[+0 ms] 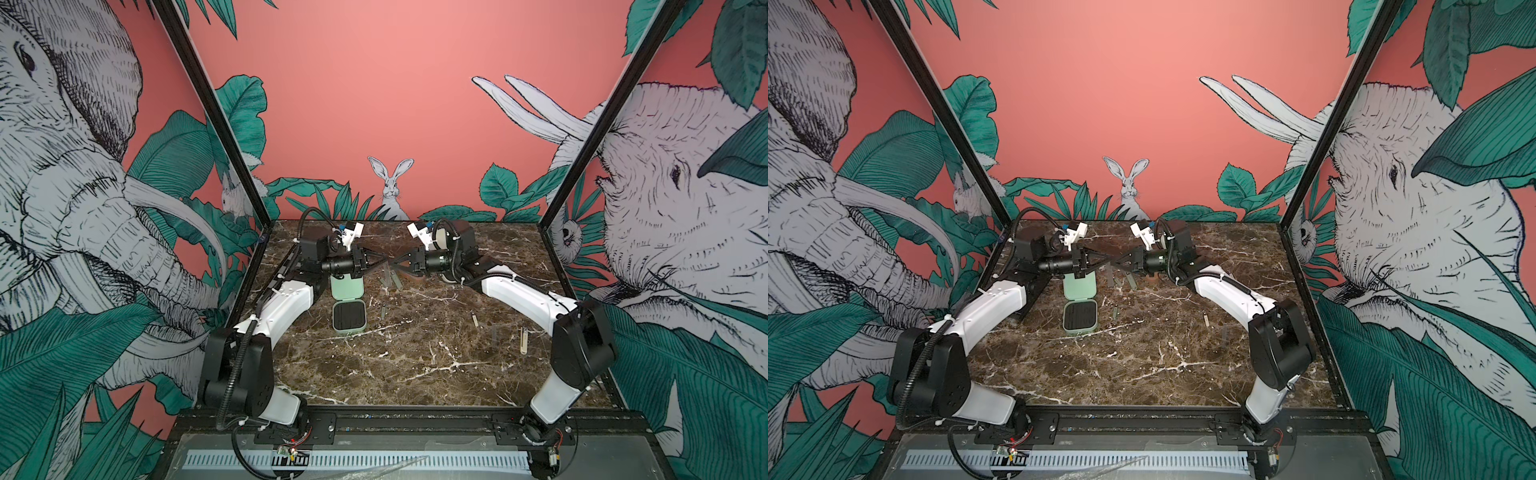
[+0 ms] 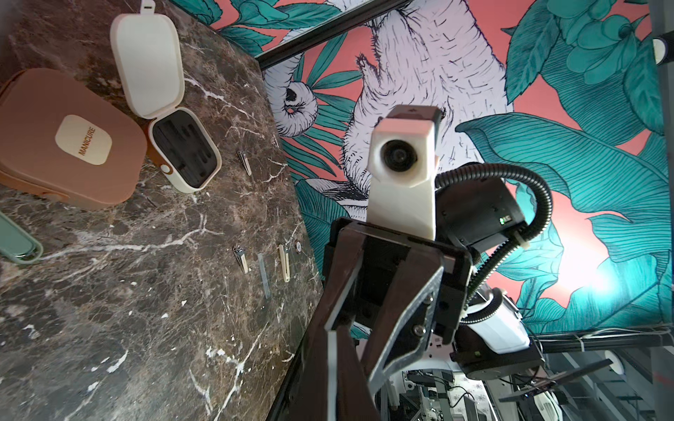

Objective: Organize nail clipper sets
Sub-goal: Pick up the component of the nail clipper set from the center of the board.

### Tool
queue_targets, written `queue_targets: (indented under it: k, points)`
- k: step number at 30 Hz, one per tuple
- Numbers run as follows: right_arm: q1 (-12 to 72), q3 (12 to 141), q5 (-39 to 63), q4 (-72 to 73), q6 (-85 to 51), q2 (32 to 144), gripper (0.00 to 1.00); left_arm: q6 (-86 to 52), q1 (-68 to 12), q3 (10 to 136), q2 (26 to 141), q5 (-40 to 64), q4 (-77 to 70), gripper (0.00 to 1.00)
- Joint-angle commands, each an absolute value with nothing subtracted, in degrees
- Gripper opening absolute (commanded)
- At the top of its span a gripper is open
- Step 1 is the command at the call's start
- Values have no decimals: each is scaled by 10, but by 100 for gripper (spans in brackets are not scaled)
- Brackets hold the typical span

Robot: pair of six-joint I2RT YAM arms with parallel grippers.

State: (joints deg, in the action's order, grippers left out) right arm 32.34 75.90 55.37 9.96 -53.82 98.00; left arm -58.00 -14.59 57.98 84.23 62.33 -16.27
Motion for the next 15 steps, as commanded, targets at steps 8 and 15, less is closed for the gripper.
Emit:
queue_targets:
  k: [8,15]
  points:
    - [324,756,581,183,-579,983,23,-648,-144,577,827,645,-244,0]
    - [324,756,586,200,-590,985,21,-672,-144,576,825,645,-268,0]
